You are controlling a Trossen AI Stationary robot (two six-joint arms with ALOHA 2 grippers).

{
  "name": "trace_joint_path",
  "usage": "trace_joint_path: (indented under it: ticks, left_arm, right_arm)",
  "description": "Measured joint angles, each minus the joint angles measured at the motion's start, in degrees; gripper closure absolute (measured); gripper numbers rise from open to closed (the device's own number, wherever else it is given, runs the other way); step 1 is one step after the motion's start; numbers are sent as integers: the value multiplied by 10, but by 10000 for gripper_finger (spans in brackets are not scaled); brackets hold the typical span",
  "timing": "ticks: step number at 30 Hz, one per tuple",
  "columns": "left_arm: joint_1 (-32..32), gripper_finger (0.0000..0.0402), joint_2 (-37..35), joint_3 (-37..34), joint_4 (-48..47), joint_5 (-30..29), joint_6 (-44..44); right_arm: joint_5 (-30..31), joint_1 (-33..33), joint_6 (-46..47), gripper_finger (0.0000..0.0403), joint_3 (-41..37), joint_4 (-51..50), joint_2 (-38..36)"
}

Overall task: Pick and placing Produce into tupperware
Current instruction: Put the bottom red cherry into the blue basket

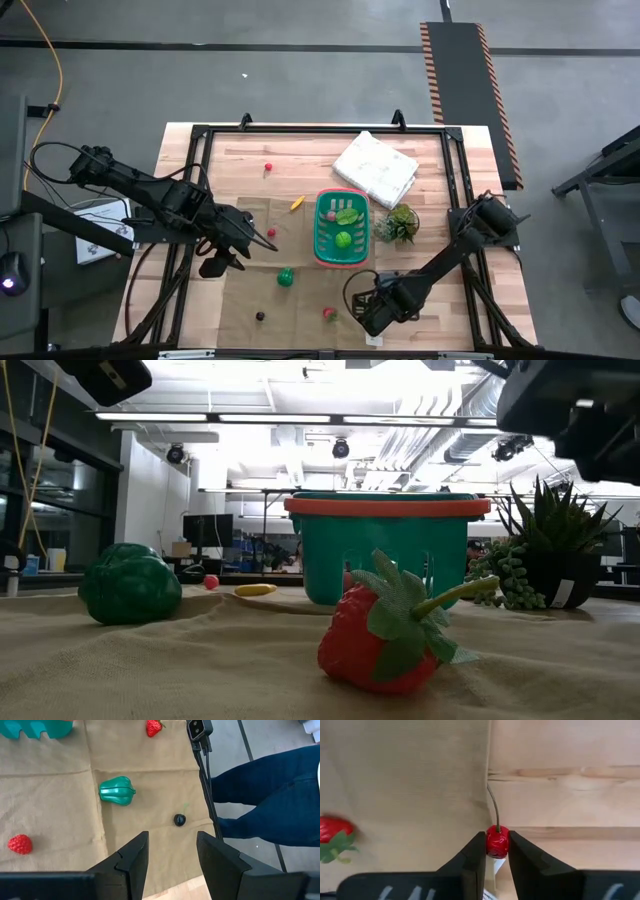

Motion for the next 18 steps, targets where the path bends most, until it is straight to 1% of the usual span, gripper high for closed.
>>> trace_joint_path:
  ticks: [11, 18]
  left_arm:
    - [0, 247, 0, 0, 5, -5, 0]
    - [0, 247, 0, 0, 6, -5, -10]
  right_arm:
    - [32, 0, -11, 344, 0, -31, -55]
    - [94, -4, -33, 344, 0, -11, -85]
